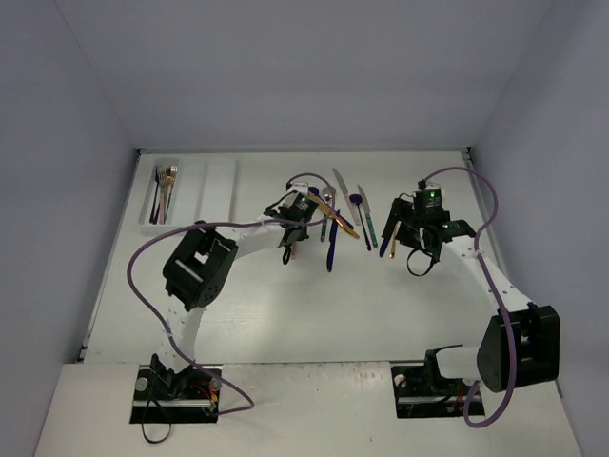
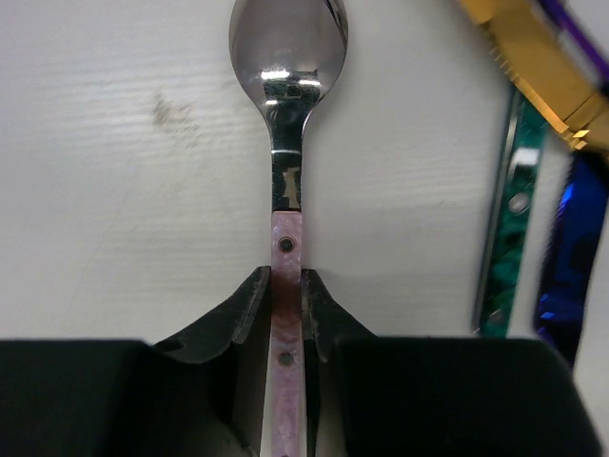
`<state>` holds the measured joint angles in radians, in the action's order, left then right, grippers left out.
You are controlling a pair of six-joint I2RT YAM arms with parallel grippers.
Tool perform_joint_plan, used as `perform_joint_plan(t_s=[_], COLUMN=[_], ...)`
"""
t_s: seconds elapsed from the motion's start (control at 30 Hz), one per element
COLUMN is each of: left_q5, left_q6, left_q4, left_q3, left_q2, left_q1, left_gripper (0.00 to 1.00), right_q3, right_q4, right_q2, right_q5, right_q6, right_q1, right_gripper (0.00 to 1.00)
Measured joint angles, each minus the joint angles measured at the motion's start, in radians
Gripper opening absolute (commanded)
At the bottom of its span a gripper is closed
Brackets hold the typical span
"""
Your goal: Sort the eating utensils into containers
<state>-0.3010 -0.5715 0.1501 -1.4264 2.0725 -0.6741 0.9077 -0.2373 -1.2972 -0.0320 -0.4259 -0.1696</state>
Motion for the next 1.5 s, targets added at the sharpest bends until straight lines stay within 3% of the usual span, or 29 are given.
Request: perform_joint_plan(t_s=[0.23, 0.47, 0.67, 0.83, 1.03, 1.23, 1.33, 1.5], left_q5=[-0.01, 0.04, 0.119, 0.166, 0.191, 0.206, 0.214, 0.221], left_q6=[0.083, 0.222, 0.329, 0.406, 0.442, 0.448, 0.437, 0.403], left_q4=[0.053, 0.051, 0.063, 0.076, 0.096, 0.094, 0.09, 0.091], left_q3=[0.123, 0.13, 0.022, -0.101, -0.149, -0.167, -0.157, -0.097], left_q2=[-0.197, -0.37, -0.289, -0.114, 0.014, 0.013, -0.034, -0.198], left_q1=[0.047, 0.241, 0.427, 0.493, 0.51, 0.514, 0.514, 0.513], left_gripper=[0.0, 0.0, 0.0, 0.0, 0.23, 0.5, 0.57, 0.59], right_q3=[0.0, 0.0, -0.001, -0.01, -0.024, -0.024, -0.022, -0.009], right_q4=[0.002, 0.002, 0.002, 0.002, 0.002, 0.003, 0.014, 0.026], right_q2=[0.0, 0.005, 0.013, 0.017, 0.024, 0.019, -0.018, -0.124], right_q5=[-0.003, -0.003, -0.004, -0.011, -0.018, -0.017, -0.013, 0.028], right_q6=[0.0, 0.004, 0.008, 0.01, 0.013, 0.013, 0.02, 0.037], right_q1=[0.0, 0.0, 0.0, 0.0, 0.0, 0.0, 0.0, 0.0], right_gripper=[0.74, 0.74, 0.74, 0.74, 0.74, 0.74, 0.72, 0.63])
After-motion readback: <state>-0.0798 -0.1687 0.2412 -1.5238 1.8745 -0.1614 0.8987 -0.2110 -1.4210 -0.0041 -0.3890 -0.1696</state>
